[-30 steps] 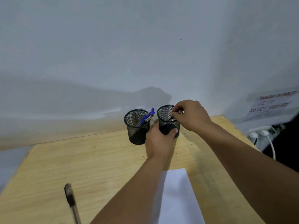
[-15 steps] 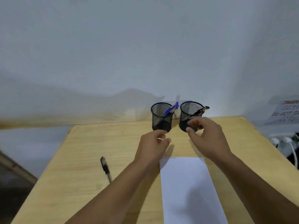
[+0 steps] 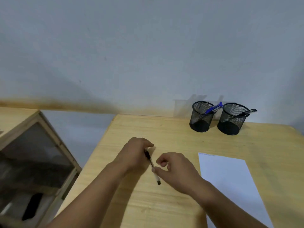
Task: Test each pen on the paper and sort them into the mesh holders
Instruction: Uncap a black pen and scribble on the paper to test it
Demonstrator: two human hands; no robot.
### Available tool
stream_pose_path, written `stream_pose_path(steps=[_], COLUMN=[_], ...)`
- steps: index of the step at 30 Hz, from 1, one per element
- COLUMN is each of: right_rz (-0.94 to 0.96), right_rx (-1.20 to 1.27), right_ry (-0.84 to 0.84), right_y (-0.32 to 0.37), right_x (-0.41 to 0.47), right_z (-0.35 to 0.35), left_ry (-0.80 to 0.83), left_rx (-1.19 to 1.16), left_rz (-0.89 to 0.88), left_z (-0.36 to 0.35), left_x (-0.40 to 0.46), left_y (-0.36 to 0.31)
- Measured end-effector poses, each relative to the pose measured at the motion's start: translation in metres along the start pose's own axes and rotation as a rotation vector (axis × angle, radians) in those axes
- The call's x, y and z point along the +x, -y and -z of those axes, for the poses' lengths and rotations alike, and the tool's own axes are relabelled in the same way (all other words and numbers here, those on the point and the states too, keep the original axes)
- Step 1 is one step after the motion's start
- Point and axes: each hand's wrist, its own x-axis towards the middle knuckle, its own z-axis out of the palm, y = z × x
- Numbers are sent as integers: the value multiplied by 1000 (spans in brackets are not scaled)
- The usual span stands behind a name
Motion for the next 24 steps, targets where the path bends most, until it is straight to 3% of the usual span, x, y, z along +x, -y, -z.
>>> stream_pose_path(steps=[4,10,24], right_rz=[70,8,97], right_rx=[-138,-73,-159], right_ry=[-43,-18,-44], right_y=[18,8,-41], right_x=[-2,-15,-78], right_z=[-14,4,78], left_ry=[-3,-35,-102], left_rx=[8,17,-240], left_rz=[-112,-213,-469], left_z=[-1,-5,-43], left_x=[-9,-26,-40], left_y=[19,28,-79])
